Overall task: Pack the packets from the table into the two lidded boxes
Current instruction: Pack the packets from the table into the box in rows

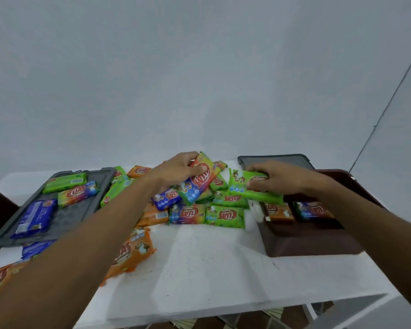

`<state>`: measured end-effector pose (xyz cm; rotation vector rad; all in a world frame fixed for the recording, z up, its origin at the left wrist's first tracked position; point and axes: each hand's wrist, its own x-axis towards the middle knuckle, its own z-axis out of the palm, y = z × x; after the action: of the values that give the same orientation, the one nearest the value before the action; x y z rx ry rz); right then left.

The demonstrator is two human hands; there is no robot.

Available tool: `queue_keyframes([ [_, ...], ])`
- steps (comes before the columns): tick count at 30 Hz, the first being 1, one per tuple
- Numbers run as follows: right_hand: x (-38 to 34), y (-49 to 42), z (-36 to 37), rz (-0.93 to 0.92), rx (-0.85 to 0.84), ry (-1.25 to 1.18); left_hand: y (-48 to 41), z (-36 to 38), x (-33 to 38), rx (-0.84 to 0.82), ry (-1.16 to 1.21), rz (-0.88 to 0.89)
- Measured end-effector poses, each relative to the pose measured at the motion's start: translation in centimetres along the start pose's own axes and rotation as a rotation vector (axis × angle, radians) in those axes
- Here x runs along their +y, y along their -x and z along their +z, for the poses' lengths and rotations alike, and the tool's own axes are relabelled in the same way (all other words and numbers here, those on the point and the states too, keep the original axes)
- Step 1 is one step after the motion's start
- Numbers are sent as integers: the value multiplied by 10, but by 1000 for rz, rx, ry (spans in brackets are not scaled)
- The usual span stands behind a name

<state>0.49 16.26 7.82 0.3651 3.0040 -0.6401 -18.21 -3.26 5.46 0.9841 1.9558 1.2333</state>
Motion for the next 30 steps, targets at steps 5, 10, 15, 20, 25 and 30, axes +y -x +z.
queue_keyframes([
  [5, 74, 19, -35, 51, -12, -43, -35, 51, 58, -60, -179, 116],
  [10, 139, 34, -43, 73, -207, 266, -74, 122, 91, -198, -321, 205],
  [15, 181, 39, -23, 88, -399, 344, -107, 192, 76, -482, -720, 212],
  [20, 204, 42, 0, 9, -482, 356, -115, 229, 39, -639, -936, 54],
  [25, 211, 40, 12, -33, -601, 415, -112, 239, 29, -726, -1153, 27],
  [30, 214, 30, 5, -24, -361, 401, -114, 233, 32, -600, -1205, 101],
])
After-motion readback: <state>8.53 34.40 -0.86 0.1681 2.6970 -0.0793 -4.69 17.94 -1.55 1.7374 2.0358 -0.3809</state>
